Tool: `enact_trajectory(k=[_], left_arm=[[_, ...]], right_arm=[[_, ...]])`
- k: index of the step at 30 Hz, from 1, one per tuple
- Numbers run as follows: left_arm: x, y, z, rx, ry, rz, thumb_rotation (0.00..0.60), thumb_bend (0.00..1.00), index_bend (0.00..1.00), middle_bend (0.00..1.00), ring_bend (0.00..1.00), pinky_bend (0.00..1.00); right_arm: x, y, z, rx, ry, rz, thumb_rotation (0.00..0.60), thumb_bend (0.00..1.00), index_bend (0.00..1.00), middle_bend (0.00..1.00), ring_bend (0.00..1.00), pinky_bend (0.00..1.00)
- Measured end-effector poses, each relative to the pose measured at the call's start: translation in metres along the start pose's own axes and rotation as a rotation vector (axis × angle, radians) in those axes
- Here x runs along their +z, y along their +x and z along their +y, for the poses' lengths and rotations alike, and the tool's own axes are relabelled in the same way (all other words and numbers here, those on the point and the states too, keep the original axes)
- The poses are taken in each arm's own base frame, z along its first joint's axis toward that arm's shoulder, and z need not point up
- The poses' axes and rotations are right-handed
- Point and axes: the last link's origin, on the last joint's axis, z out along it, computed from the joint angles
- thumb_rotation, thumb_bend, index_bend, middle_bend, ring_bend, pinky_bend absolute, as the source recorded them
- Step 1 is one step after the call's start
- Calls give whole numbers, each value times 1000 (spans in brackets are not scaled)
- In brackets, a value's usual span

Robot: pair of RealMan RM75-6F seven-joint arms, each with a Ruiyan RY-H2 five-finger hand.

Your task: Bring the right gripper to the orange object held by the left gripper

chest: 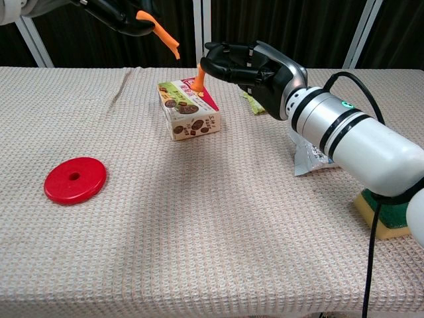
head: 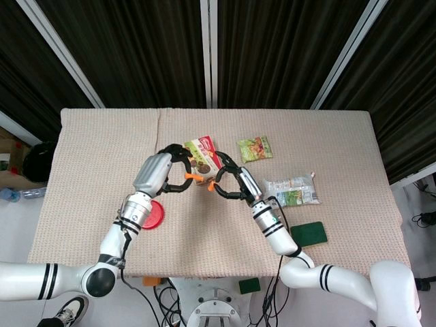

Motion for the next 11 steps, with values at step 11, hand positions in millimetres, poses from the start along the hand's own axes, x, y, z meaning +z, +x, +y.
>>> enact_trajectory(k=[11], left_arm=[[-4,14,-6,-5,19,35,600,310,578,284,146,199]], right_arm=[[-8,18,2,-1,-3,34,600,357,625,50,0,0]])
